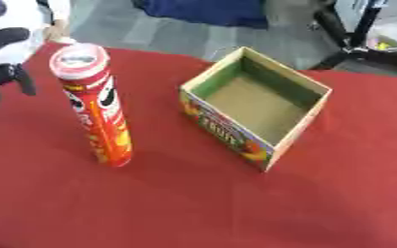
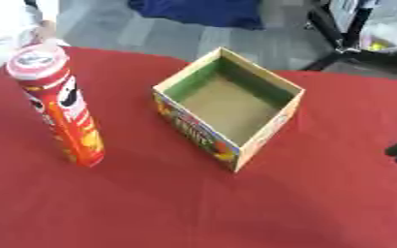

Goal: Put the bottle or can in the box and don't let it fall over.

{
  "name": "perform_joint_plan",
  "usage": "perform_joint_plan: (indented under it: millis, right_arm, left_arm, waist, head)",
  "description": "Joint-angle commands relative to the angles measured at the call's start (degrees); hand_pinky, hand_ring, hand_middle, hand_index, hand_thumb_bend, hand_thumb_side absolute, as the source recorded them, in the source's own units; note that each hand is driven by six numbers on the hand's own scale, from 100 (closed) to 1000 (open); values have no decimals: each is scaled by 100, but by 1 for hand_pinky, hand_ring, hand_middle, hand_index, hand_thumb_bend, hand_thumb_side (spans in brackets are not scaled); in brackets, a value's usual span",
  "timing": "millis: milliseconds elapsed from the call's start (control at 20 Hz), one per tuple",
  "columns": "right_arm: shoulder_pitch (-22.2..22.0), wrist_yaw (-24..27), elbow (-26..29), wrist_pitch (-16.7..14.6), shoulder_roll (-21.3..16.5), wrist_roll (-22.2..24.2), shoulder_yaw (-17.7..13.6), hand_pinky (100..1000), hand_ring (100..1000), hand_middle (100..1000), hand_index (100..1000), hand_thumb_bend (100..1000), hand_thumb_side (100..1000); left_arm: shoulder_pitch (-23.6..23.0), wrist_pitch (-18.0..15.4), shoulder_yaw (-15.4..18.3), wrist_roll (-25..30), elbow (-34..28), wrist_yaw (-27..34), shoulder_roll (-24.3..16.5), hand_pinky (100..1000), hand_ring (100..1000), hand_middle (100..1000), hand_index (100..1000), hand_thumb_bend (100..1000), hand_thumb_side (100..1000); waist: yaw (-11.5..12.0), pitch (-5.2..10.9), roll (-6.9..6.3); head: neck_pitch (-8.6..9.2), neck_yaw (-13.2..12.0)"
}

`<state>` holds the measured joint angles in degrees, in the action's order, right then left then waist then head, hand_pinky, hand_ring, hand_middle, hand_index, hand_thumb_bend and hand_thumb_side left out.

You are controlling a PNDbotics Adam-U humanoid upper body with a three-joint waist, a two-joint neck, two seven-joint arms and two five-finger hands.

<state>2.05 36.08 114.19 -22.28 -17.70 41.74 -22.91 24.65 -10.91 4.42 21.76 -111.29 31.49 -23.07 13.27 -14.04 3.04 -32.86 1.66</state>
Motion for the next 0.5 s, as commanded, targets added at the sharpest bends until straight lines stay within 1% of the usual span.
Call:
perform_joint_plan:
  millis: [50,500]
  right_arm:
    - [31,2,40,-31,-71,8,-37,684,598,716,959,100,523]
    - [2,32,40,-73,-80,14,-37,683,598,717,958,100,523]
  left_arm:
    - [25,-6,-6,86,-125,-38,-45,432,822,846,854,100,599]
    - [13,-44,-6,223,-128,6,-53,436,827,849,849,100,599]
  waist:
    - [6,68,-7]
    - [20,88,9]
  head:
    - [38,-5]
    - [36,6]
